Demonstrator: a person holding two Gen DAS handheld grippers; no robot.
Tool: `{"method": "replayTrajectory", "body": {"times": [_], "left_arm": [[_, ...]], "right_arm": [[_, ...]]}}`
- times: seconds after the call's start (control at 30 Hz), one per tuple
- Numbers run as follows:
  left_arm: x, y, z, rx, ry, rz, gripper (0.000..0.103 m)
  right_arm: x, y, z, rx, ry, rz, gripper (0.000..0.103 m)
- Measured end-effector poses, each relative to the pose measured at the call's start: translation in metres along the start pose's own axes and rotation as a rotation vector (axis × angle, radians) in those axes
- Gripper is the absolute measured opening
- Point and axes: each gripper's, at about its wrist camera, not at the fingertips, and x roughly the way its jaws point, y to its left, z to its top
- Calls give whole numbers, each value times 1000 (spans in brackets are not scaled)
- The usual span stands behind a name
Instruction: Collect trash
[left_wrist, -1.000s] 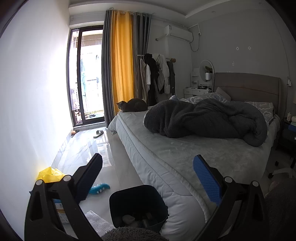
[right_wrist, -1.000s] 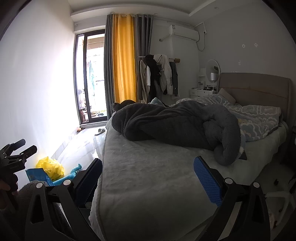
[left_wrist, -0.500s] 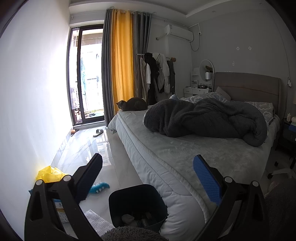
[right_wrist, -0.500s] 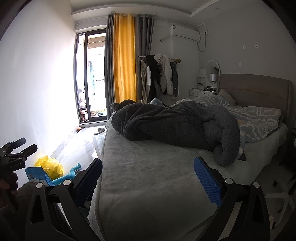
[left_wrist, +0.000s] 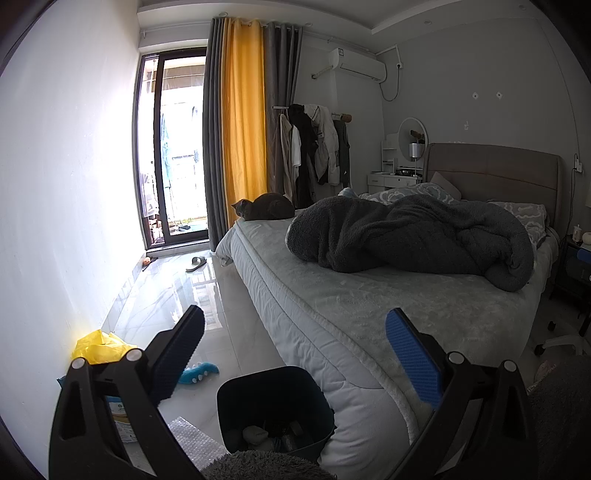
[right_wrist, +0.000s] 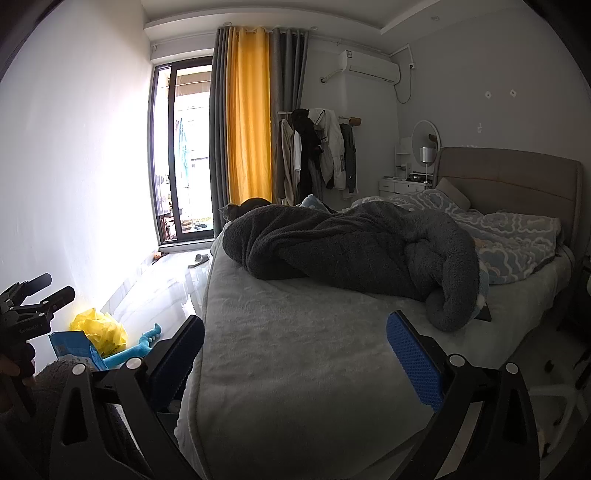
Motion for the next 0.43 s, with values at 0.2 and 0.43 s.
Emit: {"method": "replayTrajectory", "body": {"times": [0.2,0.43], "left_arm": [[0,0,0,2,2,1,100],[0,1,1,0,1,0,100]], "right_arm": [[1,0,0,-1,0,1,100],[0,-1,0,-1,0,1,100]]}}
